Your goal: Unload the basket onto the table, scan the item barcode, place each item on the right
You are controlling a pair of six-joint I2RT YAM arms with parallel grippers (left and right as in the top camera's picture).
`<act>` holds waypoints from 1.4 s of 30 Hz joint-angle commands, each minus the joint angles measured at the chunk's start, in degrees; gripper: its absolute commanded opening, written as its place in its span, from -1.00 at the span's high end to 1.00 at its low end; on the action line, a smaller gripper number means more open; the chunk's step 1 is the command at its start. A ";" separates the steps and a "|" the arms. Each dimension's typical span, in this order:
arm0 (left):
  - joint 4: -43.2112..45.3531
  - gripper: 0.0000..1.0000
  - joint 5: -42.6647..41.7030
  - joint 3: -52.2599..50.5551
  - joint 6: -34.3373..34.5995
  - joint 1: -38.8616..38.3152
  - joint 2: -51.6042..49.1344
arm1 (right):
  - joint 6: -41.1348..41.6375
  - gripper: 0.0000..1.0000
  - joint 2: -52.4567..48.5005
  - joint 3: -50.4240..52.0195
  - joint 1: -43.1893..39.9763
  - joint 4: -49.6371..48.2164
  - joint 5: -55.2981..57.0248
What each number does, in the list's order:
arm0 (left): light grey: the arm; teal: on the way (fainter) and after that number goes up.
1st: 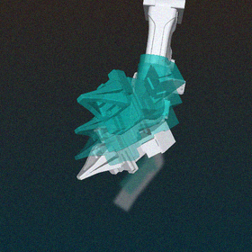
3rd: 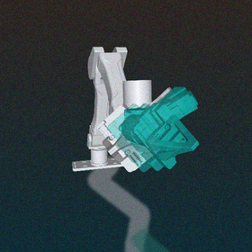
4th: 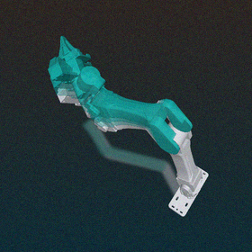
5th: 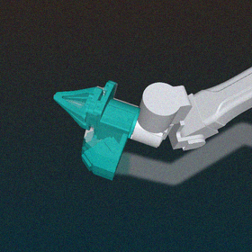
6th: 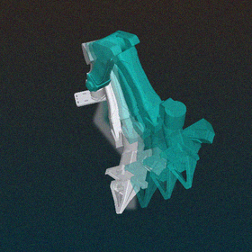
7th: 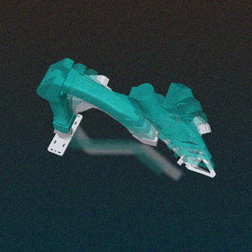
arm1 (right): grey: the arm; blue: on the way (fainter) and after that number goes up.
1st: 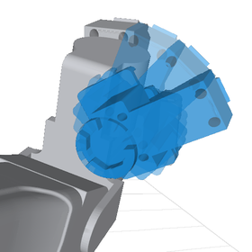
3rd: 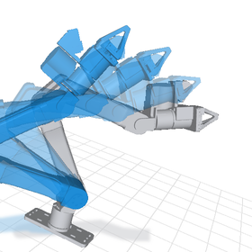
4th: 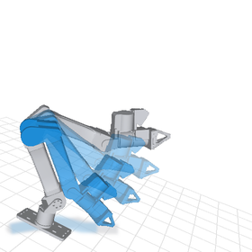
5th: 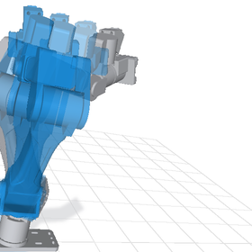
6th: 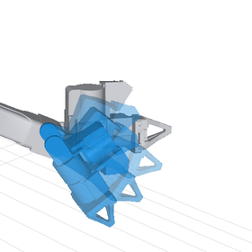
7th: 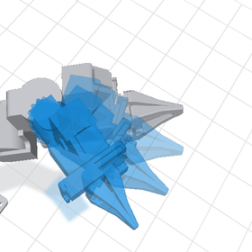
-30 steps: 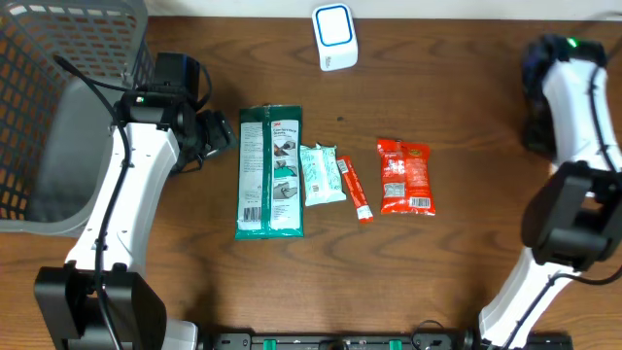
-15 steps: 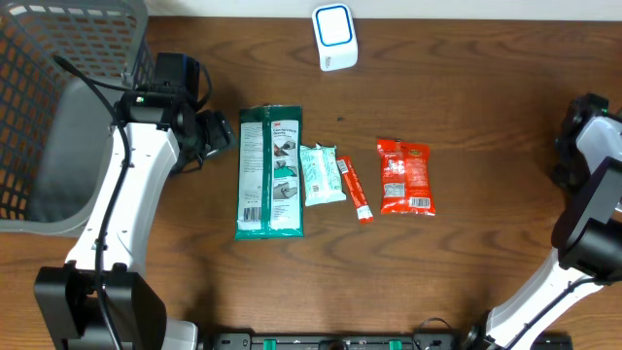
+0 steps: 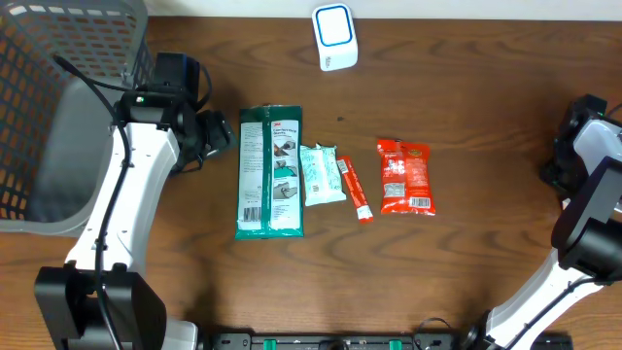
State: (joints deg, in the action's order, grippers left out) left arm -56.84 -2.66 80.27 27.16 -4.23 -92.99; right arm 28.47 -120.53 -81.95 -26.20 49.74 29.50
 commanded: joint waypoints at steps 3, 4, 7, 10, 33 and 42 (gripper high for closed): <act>-0.33 -0.75 0.72 0.20 -0.13 0.09 0.39 | -4.72 -0.13 0.15 0.37 0.04 -0.24 -4.61; -0.33 -0.76 0.72 0.20 -0.13 0.09 0.39 | -6.88 -0.14 0.15 0.31 0.04 -0.55 -4.96; -0.33 -0.76 0.72 0.20 -0.13 0.09 0.39 | -10.97 -0.20 0.22 -0.87 0.04 -0.11 -4.98; -0.33 -0.75 0.72 0.20 -0.13 0.09 0.39 | -10.95 -0.22 0.31 -4.00 0.04 3.34 -6.82; -0.33 -0.75 0.72 0.20 -0.13 0.09 0.39 | -31.32 -0.29 0.31 0.09 13.00 8.04 -62.64; -0.07 -0.76 0.70 0.20 -0.07 0.09 0.39 | -31.32 -0.25 0.31 9.84 25.31 -4.15 -64.94</act>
State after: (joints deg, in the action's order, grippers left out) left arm -56.82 -2.66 80.27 27.16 -4.23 -92.99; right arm -2.11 -118.50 -75.70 -4.40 47.40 -37.52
